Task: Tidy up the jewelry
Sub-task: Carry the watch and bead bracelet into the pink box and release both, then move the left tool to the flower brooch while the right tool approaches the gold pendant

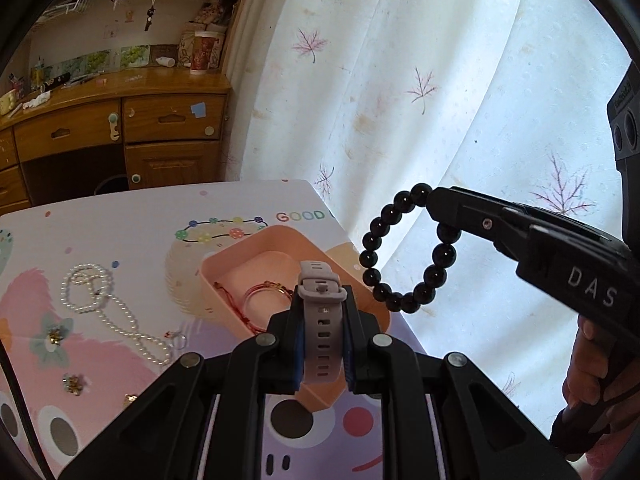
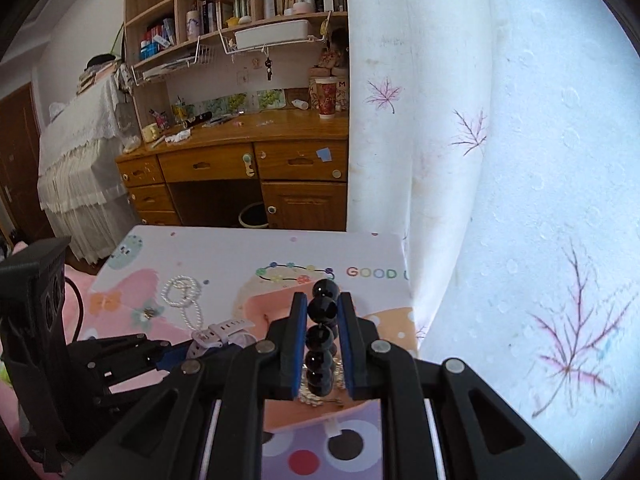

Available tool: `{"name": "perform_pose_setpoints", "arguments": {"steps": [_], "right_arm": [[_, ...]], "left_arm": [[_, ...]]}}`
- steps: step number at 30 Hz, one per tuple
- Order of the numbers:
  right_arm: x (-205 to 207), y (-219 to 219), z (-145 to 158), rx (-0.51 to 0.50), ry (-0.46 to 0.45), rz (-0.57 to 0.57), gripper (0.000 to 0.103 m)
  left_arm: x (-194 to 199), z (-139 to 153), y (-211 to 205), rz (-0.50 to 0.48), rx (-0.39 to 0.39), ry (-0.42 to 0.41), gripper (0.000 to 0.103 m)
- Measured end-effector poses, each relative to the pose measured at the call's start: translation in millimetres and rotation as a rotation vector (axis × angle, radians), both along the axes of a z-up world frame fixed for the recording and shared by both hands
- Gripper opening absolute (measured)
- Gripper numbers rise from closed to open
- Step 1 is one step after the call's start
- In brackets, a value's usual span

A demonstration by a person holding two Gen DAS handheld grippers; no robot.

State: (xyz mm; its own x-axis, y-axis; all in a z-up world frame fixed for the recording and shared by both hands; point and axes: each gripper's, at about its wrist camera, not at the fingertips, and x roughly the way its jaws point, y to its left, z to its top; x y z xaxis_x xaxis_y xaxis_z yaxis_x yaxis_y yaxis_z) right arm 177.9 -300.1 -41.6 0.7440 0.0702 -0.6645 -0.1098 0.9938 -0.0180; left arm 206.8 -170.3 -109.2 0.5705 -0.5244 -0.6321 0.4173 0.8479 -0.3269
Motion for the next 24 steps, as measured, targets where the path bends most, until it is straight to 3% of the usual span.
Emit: {"name": "perform_pose_setpoints", "arguments": {"steps": [6, 7, 9, 11, 12, 24], "right_arm": [[6.6, -13.7, -10.8, 0.001, 0.028, -0.002, 0.015], [7.5, -15.1, -12.6, 0.003, 0.036, -0.001, 0.015], [10.8, -17.0, -17.0, 0.003, 0.064, 0.006, 0.015], [11.0, -17.5, -20.3, -0.008, 0.071, 0.003, 0.015], [10.6, -18.4, -20.5, -0.009, 0.068, 0.000, 0.016], [9.5, -14.9, -22.3, 0.015, 0.088, -0.022, 0.024]], "left_arm": [[10.3, -12.8, -17.3, -0.017, -0.025, 0.034, 0.013], [12.6, -15.0, -17.7, -0.021, -0.031, 0.047, 0.017], [16.7, -20.0, -20.6, -0.031, -0.038, 0.084, 0.032], [17.4, -20.7, -22.0, -0.028, -0.031, 0.090, 0.066], [18.1, -20.4, -20.9, -0.016, -0.025, 0.084, 0.071], [16.6, -17.5, 4.9, 0.042, -0.028, 0.097, 0.074]]}}
